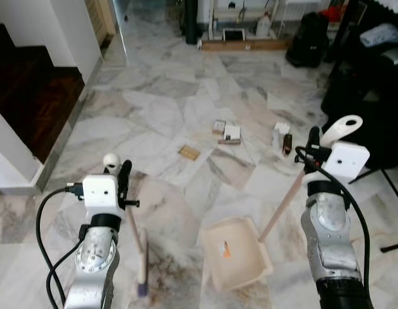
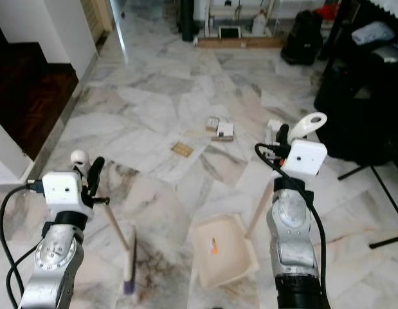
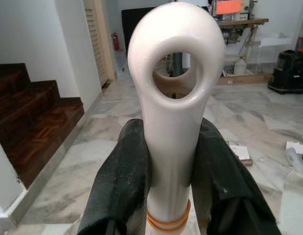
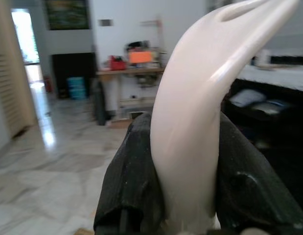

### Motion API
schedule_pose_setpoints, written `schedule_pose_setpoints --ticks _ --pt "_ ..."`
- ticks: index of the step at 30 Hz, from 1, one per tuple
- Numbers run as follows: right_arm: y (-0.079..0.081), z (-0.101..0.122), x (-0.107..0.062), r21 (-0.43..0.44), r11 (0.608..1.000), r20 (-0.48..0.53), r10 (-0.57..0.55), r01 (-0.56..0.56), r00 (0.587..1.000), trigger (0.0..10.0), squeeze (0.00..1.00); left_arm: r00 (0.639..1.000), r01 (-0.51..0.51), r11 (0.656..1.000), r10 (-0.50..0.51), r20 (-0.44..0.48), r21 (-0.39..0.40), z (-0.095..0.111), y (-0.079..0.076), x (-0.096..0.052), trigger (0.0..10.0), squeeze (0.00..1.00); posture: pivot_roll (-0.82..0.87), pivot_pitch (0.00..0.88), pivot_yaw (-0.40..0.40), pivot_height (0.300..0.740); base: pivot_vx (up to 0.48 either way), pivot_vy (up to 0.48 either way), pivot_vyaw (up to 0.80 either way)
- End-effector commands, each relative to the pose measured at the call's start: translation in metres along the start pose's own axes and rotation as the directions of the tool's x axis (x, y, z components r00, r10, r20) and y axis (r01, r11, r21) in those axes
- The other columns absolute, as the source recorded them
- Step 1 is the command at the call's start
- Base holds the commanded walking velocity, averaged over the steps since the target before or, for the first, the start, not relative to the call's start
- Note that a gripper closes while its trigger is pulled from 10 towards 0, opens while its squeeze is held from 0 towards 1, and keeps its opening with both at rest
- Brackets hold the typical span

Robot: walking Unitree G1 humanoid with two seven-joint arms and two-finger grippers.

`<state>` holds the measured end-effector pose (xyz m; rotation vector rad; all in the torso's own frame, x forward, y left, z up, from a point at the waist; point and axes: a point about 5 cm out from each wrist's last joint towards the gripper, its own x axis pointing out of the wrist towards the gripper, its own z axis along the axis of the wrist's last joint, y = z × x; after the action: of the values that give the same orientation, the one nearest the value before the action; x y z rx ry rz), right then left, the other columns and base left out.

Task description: Sweep floor

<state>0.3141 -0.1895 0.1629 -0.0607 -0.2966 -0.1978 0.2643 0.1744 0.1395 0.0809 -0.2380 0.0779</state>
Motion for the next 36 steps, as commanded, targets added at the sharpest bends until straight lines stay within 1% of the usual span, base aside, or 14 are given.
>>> schedule_pose_setpoints --ticks 1,5,7,13,18,20,23,25,27,31,36 --pt "0.007 0.017 0.002 0.036 0.999 0.085 0.018 -0.022 0.996 10.0 0.00 0.999 -0.017 1.000 0.016 0.051 0.020 0.010 0.004 0.003 10.0 0.00 -0.02 0.057 0.015 0.740 0.435 0.000 0.00" --pt "0.010 0.017 0.002 0.051 0.998 0.080 0.028 -0.032 0.996 10.0 0.00 0.998 -0.015 1.000 0.014 0.053 0.019 0.011 0.005 0.004 10.0 0.00 -0.03 0.051 0.018 0.740 0.450 0.000 0.00" --pt "0.015 0.016 0.000 0.074 0.995 0.078 0.057 -0.063 0.995 10.0 0.00 0.998 -0.008 1.000 0.007 0.058 0.020 0.011 0.005 0.007 10.0 0.00 -0.03 0.043 0.015 0.740 0.450 0.000 0.00" --pt "0.014 0.018 0.001 0.035 0.996 0.086 0.084 -0.088 0.993 10.0 0.00 0.998 -0.007 1.000 0.006 0.059 0.012 0.010 0.002 0.006 10.0 0.00 -0.04 0.032 0.004 0.740 0.450 0.000 0.00" --pt "0.014 0.022 0.002 0.027 0.993 0.099 0.114 -0.117 0.989 10.0 0.00 0.998 -0.007 1.000 0.007 0.059 0.004 0.009 -0.002 0.007 10.0 0.00 -0.07 0.023 -0.016 0.740 0.451 0.000 0.00" --pt "0.010 0.027 0.004 0.018 0.990 0.112 0.134 -0.137 0.985 10.0 0.00 0.998 -0.012 1.000 0.012 0.064 -0.011 0.008 -0.008 0.009 10.0 0.00 -0.08 0.018 -0.041 0.740 0.450 0.000 0.00" --pt "0.005 0.028 0.006 0.038 0.990 0.112 0.130 -0.135 0.985 10.0 0.00 0.997 -0.008 1.000 0.009 0.073 -0.013 0.008 -0.013 0.010 10.0 0.00 -0.08 0.018 -0.055 0.740 0.450 0.000 0.00" --pt "0.000 0.029 0.008 0.032 0.990 0.111 0.129 -0.134 0.985 10.0 0.00 0.997 0.003 1.000 -0.002 0.082 -0.009 0.009 -0.019 0.010 10.0 0.00 -0.08 0.022 -0.066 0.740 0.442 0.000 0.00" --pt "-0.003 0.029 0.009 0.035 0.991 0.110 0.124 -0.129 0.986 10.0 0.00 0.997 0.002 1.000 -0.001 0.082 -0.013 0.009 -0.021 0.009 10.0 0.00 -0.09 0.028 -0.073 0.740 0.442 0.000 0.00" --pt "-0.008 0.033 0.010 0.029 0.990 0.122 0.131 -0.136 0.984 10.0 0.00 0.997 -0.019 1.000 0.020 0.070 -0.016 0.005 -0.020 0.005 10.0 0.00 -0.08 0.027 -0.072 0.740 0.444 0.000 0.00" --pt "-0.010 0.037 0.013 0.027 0.991 0.131 0.123 -0.128 0.984 10.0 0.00 0.996 -0.005 1.000 0.006 0.085 -0.014 0.009 -0.020 0.012 10.0 0.00 -0.10 0.037 -0.073 0.740 0.443 0.000 0.00"
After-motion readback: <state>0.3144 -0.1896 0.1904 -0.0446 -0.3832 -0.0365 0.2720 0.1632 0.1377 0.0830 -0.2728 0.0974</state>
